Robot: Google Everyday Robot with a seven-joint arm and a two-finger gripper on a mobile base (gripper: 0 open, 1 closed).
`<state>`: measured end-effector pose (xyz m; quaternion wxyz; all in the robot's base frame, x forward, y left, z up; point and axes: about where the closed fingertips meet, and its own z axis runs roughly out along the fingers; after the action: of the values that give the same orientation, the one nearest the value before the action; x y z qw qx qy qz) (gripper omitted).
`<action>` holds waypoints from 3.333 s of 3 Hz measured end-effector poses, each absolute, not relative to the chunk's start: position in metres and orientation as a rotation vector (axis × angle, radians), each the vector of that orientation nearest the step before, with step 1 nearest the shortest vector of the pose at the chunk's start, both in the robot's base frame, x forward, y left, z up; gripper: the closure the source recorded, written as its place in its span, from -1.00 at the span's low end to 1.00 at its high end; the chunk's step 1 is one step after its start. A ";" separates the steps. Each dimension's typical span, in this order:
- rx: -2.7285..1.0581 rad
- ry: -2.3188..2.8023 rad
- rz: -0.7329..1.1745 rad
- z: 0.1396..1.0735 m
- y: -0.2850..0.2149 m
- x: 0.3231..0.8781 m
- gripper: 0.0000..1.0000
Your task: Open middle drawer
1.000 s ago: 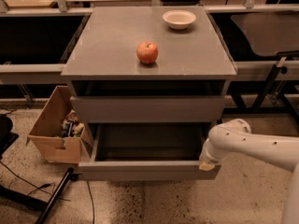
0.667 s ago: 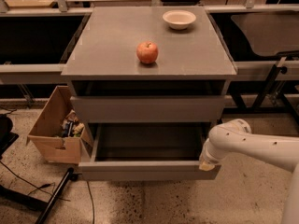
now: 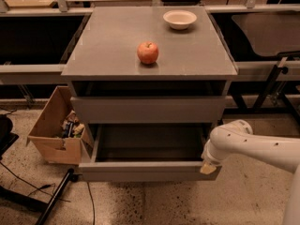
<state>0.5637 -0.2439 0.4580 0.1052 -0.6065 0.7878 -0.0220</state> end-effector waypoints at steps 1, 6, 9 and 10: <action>-1.787 2.322 -0.065 0.458 -0.244 0.564 -0.99; -1.910 2.478 0.145 0.436 -0.232 0.471 0.46; -1.881 2.558 0.149 0.447 -0.249 0.428 1.00; -1.852 2.609 0.160 0.450 -0.259 0.403 1.00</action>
Offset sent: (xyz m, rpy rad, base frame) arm 0.0000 0.0000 0.0000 0.0000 0.0000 0.0000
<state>0.4031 -0.2586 0.4497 -0.0311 -0.5778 0.8140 0.0500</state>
